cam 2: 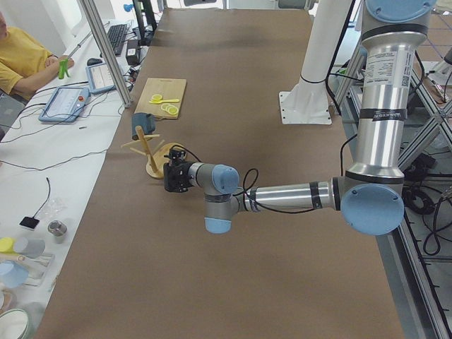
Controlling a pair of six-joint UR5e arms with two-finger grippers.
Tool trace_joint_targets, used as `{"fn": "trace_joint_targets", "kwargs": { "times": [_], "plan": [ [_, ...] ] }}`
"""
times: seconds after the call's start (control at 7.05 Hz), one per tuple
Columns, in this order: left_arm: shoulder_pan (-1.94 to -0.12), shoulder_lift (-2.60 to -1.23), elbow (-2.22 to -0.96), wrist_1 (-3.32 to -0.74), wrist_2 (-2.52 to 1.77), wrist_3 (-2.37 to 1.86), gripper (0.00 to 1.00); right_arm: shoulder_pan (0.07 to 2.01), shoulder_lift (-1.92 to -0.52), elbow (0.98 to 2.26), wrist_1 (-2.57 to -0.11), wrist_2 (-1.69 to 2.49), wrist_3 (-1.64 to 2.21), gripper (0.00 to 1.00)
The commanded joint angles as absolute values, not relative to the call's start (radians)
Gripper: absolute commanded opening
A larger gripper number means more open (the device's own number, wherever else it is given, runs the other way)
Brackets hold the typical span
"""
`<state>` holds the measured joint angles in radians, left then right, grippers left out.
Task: Hang cup on storage rack
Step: 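Open the left gripper and withdraw it from the hung mug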
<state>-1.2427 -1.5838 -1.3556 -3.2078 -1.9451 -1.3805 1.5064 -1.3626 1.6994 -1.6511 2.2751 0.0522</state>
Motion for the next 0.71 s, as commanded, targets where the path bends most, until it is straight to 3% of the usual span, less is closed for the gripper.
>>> {"fn": "trace_joint_targets", "kwargs": {
  "times": [0.0,0.28,0.57],
  "plan": [
    [-1.363,-1.572,-1.388,-2.905,-1.937,-0.828,0.98,1.506,-1.364,1.698,-1.649,2.275,0.051,1.0],
    [-1.407,-1.528,-1.469,-2.623,-1.953,-0.434,0.98,1.506,-1.367,1.7,-1.649,2.275,0.051,1.0],
    [-1.425,-1.517,-1.59,-2.321,-2.218,-0.411,0.98,1.506,-1.387,1.7,-1.644,2.276,0.045,1.0]
  ]
}}
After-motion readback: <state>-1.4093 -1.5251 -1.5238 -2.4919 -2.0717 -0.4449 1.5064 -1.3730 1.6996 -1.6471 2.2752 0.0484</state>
